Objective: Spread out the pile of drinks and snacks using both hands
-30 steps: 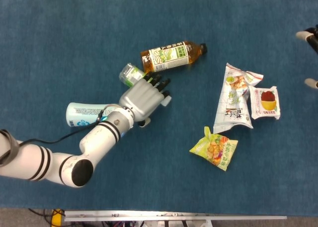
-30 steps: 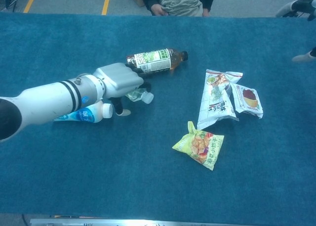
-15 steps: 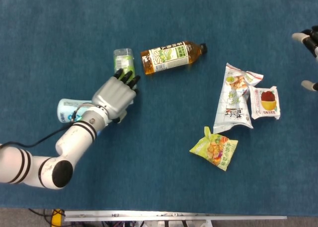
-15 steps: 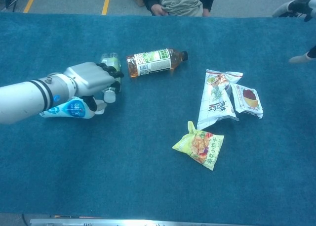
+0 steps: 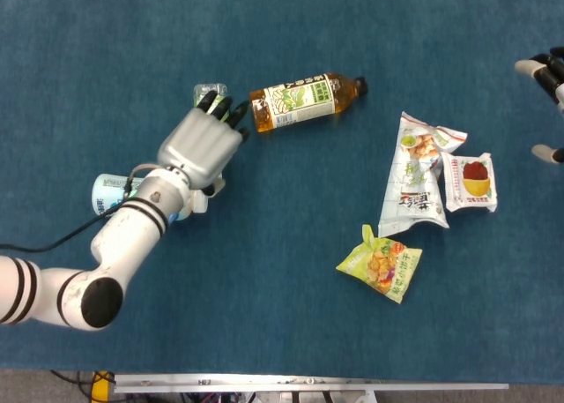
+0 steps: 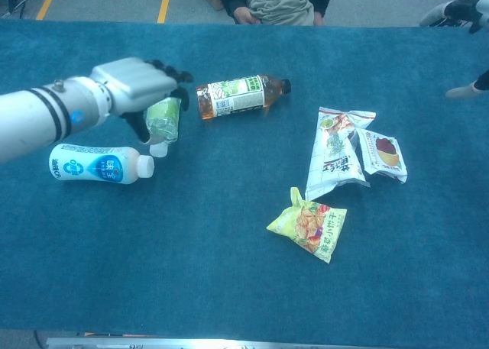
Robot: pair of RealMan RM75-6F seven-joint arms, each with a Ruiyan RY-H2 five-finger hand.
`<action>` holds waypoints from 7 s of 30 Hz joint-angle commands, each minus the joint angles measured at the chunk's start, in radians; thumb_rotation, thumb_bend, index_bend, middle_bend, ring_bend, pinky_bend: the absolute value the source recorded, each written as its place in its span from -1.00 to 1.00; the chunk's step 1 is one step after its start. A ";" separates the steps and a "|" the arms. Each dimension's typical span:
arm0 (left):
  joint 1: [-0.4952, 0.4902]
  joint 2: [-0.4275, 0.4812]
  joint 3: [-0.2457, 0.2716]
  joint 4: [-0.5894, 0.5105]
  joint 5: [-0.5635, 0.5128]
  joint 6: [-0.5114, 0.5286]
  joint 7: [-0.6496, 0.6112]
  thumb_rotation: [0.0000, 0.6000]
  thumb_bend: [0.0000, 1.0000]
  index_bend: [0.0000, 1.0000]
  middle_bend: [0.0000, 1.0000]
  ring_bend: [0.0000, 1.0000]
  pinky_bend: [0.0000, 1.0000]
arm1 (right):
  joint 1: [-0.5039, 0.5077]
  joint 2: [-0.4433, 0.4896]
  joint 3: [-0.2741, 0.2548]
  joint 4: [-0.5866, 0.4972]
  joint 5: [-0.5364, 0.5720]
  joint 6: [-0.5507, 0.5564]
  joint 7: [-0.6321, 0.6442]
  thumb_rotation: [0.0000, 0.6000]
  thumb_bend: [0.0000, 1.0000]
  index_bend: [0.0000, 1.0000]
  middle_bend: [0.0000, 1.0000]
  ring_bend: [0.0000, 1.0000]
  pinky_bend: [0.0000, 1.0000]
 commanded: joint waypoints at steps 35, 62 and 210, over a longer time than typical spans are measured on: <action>-0.185 -0.224 -0.171 0.197 -0.283 -0.018 0.006 -0.25 -0.44 -0.91 -1.00 -1.00 -1.00 | -0.005 -0.027 -0.014 0.044 -0.059 -0.054 0.030 1.00 -1.00 -0.62 -0.58 -0.76 -0.43; 0.243 0.115 -0.011 -0.059 0.269 0.278 -0.328 0.33 -0.44 -0.91 -1.00 -1.00 -1.00 | 0.293 -0.290 0.072 0.158 0.150 -0.304 -0.199 1.00 -1.00 -0.76 -0.58 -0.76 -0.45; 0.623 0.271 -0.084 -0.165 0.567 0.128 -0.357 0.35 -0.44 -0.90 -1.00 -1.00 -1.00 | 0.248 -0.081 -0.279 -0.038 -0.492 -0.254 -0.007 0.22 -1.00 -0.73 -0.47 -0.57 -0.55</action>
